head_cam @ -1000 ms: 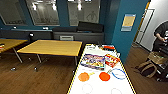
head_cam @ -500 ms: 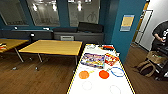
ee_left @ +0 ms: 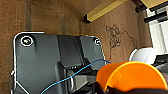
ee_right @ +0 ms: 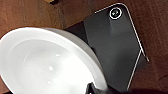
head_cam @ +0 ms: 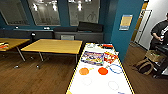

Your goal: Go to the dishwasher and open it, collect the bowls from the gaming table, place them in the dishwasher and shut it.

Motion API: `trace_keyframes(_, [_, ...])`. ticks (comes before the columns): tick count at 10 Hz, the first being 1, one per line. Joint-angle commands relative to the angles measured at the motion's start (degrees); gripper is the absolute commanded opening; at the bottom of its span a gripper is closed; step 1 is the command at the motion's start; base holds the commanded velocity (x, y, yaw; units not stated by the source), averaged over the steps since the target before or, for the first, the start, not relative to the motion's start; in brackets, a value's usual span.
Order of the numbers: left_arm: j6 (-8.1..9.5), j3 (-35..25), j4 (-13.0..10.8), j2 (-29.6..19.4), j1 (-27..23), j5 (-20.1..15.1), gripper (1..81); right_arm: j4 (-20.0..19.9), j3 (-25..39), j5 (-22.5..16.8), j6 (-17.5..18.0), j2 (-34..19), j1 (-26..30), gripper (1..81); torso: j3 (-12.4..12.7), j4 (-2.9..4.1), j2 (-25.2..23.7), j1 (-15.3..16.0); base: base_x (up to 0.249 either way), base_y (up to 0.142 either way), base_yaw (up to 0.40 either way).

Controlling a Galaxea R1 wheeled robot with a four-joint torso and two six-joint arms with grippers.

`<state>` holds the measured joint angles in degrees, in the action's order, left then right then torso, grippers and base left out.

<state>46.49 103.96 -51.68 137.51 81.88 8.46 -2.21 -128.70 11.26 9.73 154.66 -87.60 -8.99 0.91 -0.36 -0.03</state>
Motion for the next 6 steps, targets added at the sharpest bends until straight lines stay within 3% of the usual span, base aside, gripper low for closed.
trace_keyframes(1, [-0.35,1.6,-1.1,1.0,-1.3,-1.2,1.0,1.9,0.7,-2.9,-0.2,-0.3,1.5,1.0,1.2,0.00,0.0,0.0,-0.138,0.000,0.000])
trace_keyframes(5, [-0.70,3.4,-1.1,2.7,-1.0,-1.3,1.0,2.0,0.6,-2.9,-0.2,-0.3,1.5,1.0,4.1,0.00,0.0,0.0,-0.139,0.000,0.000])
trace_keyframes(6, [-0.79,3.4,-1.1,2.7,-1.0,-1.2,1.0,2.0,0.6,-2.9,-0.2,-0.3,1.6,1.0,2.8,0.00,0.0,0.0,-0.138,0.000,0.000])
